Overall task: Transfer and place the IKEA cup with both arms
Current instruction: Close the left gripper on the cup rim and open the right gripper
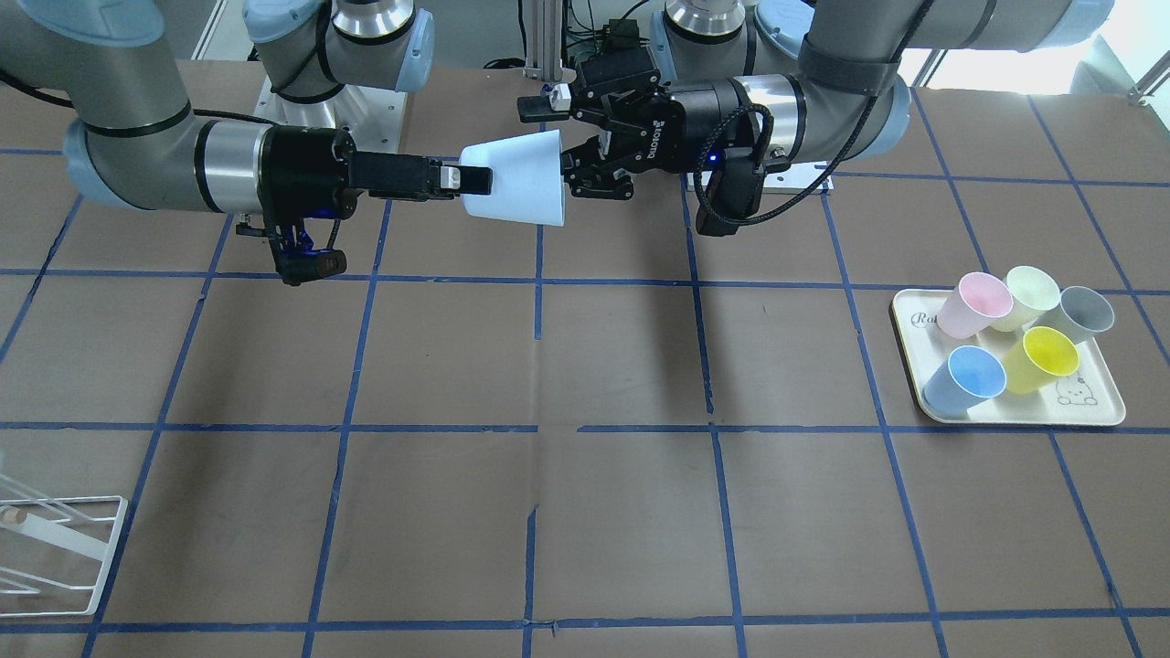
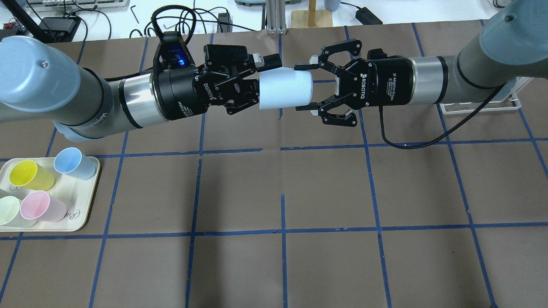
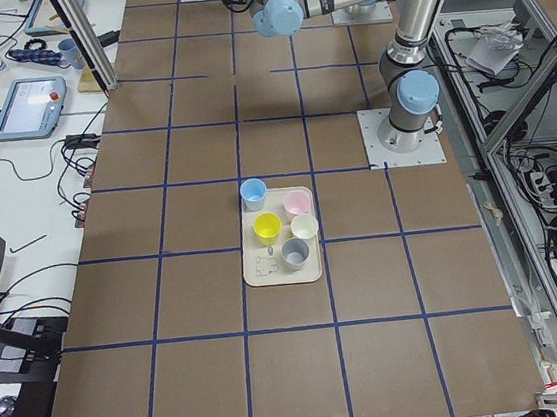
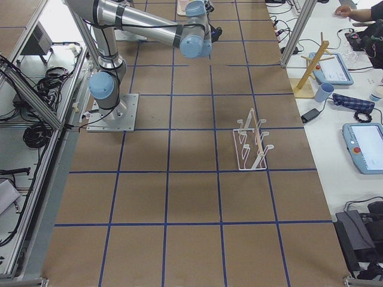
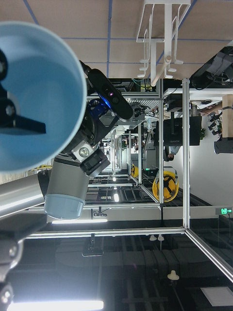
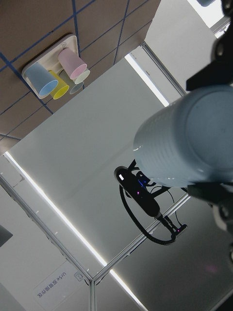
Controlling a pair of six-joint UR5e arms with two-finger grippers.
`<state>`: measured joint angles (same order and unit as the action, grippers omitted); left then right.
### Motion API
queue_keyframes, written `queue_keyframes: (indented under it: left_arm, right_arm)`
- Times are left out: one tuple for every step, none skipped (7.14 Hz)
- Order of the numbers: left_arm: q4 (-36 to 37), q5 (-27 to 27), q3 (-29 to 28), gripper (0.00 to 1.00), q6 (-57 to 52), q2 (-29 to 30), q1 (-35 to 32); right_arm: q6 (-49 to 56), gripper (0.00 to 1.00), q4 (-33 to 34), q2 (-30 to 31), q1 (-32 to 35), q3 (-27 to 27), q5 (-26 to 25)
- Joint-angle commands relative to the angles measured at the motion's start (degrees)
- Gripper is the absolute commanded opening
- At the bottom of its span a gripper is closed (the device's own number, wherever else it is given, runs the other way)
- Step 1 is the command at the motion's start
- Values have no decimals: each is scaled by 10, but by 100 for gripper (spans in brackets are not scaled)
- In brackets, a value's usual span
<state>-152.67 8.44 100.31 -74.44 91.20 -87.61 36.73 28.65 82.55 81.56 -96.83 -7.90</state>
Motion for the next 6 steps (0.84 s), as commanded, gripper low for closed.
queue_keyframes:
  left_arm:
    - [0, 0, 0, 30, 0, -3, 0]
    - [0, 1, 0, 27, 1, -3, 0]
    - [0, 0, 0, 25, 1, -3, 0]
    - [0, 0, 0, 20, 0, -6, 0]
    - [0, 0, 0, 5, 1, -8, 0]
    - [0, 0, 0, 0, 1, -9, 0]
  right_arm:
    - [-8, 0, 0, 0, 0, 3, 0]
    - [-18, 2, 0, 0, 0, 4, 2]
    - [-32, 74, 2, 0, -3, 4, 5]
    - [-38, 100, 1, 1, -3, 4, 7]
    - [-39, 100, 0, 2, -3, 5, 6]
    - [-66, 100, 4, 5, -4, 6, 6]
